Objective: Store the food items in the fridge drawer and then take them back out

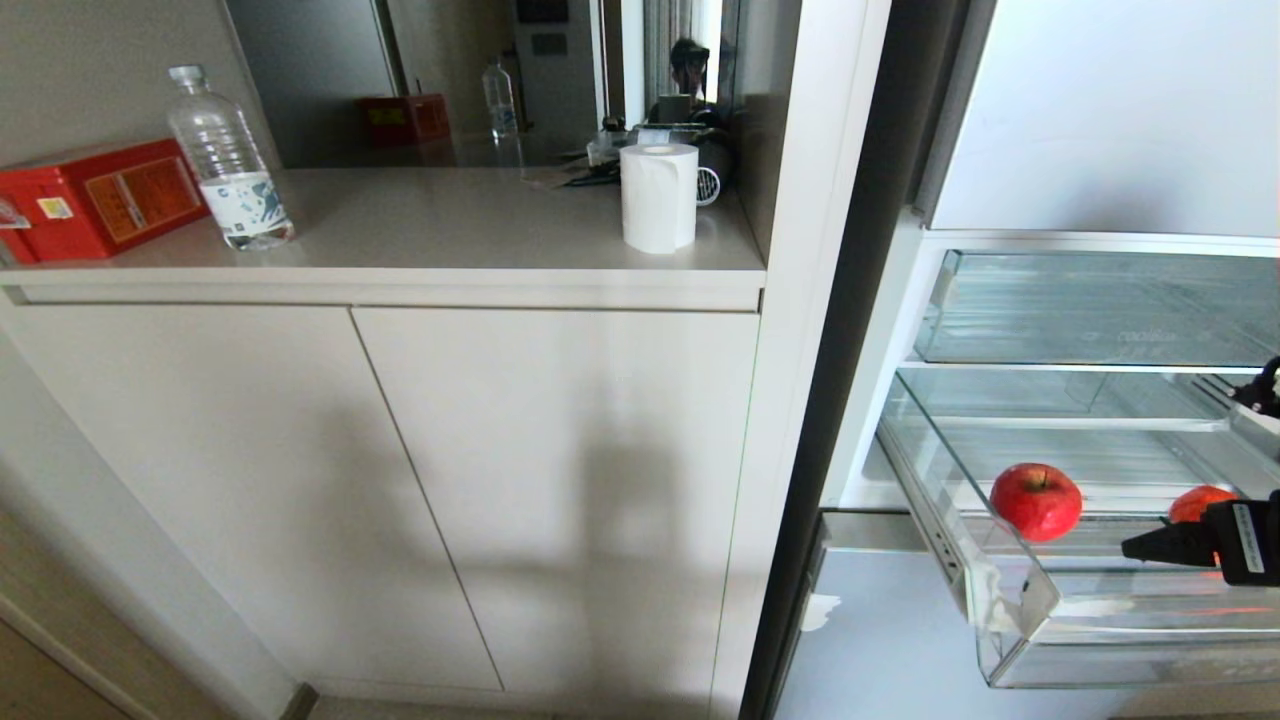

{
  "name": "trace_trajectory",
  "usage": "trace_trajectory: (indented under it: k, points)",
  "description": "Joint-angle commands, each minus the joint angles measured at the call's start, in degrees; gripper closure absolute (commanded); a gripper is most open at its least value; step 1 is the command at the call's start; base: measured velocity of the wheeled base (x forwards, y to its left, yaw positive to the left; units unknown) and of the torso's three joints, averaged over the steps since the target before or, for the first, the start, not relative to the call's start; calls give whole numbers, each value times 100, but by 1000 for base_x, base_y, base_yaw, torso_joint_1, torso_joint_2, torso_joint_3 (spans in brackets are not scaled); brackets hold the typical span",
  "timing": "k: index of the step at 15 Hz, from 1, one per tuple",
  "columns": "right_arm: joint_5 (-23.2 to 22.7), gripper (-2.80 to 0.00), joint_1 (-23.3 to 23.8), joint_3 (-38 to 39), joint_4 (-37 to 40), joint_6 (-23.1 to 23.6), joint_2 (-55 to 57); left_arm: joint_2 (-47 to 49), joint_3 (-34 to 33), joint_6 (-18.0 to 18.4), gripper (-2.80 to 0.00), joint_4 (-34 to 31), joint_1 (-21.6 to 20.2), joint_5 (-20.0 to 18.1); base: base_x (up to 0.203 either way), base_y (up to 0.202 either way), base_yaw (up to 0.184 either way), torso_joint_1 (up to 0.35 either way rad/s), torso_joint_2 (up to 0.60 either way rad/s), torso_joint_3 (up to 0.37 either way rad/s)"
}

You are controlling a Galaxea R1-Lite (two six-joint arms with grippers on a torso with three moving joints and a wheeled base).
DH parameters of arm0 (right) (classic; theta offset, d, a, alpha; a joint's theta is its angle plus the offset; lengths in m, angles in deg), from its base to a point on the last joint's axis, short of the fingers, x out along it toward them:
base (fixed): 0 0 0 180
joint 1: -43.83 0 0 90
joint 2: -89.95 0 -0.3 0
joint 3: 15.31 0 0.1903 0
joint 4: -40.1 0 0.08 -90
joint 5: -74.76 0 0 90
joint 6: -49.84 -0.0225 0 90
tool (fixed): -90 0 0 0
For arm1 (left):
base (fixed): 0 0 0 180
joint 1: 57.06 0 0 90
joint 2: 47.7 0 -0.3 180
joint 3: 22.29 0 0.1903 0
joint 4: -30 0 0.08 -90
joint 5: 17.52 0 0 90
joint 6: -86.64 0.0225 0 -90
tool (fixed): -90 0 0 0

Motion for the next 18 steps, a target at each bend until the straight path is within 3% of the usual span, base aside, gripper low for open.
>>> trace_trajectory:
  k: [1, 9, 18]
  points:
    - [-11, -280, -8, -285, -12, 0, 428, -11, 0, 2, 0, 0, -1, 0, 0, 0, 0, 0, 0, 0]
    - [-19, -280, -269, -2091, -30, -4, 2564, -11, 0, 2, 0, 0, -1, 0, 0, 0, 0, 0, 0, 0]
    - [11, -280, -370, -2794, -275, -122, 3604, -11, 0, 2, 0, 0, -1, 0, 0, 0, 0, 0, 0, 0]
